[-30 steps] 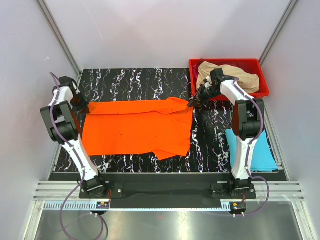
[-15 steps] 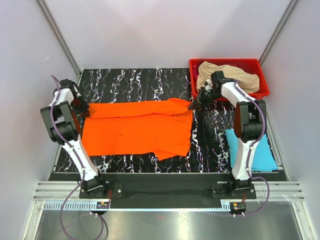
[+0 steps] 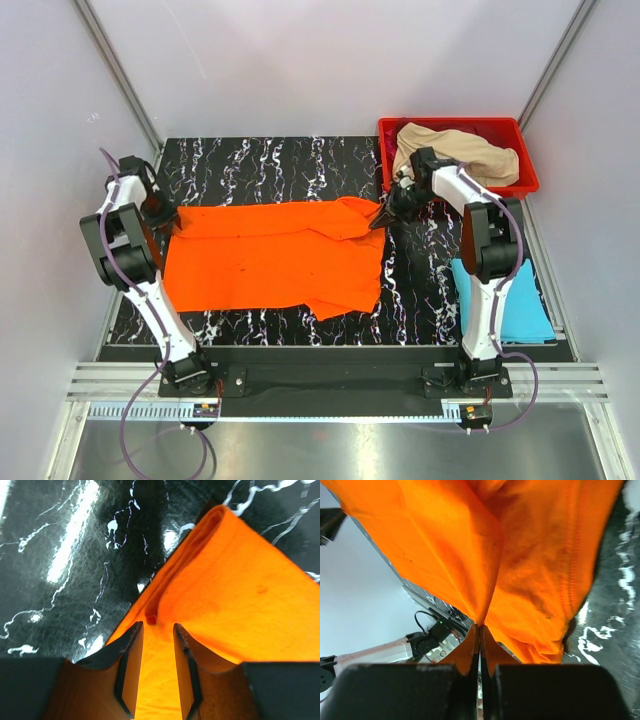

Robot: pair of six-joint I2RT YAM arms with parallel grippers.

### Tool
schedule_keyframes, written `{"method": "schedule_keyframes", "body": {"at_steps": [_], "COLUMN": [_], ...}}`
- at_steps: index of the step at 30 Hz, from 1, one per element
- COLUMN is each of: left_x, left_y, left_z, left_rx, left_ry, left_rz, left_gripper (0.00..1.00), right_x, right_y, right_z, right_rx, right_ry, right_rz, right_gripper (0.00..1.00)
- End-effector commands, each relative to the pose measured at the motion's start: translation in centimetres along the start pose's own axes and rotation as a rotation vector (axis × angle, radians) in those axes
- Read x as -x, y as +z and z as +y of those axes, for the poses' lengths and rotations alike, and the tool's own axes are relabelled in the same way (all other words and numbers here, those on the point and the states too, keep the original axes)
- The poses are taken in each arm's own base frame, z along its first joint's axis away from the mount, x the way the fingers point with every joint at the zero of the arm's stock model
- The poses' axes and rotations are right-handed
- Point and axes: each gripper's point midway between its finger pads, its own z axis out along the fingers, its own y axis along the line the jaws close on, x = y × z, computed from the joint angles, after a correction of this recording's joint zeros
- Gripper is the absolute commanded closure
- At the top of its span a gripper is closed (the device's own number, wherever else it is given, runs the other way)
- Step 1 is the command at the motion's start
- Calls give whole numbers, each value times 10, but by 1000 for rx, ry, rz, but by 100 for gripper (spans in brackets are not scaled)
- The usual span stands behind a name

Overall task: Fold and stack the t-shirts
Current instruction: Fold the tshirt

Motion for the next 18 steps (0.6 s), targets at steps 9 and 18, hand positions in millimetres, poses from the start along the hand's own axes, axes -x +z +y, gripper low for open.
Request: {"method": "schedule_keyframes", "body": {"at_steps": [9,18], "left_x": [36,23], "left_y": [-37,2], "left_z": [-74,-64], "left_rx": [-187,-135], "left_ry": [85,107], "left_rz": [-137,-69], "left_gripper": [67,68], "right_x": [-39,-59], "right_y": [-3,-7], "right_z": [42,51], "right_rx": [6,32], "right_ry": [-113,-120], "right_rz": [18,-14], "right_gripper": [100,100]}}
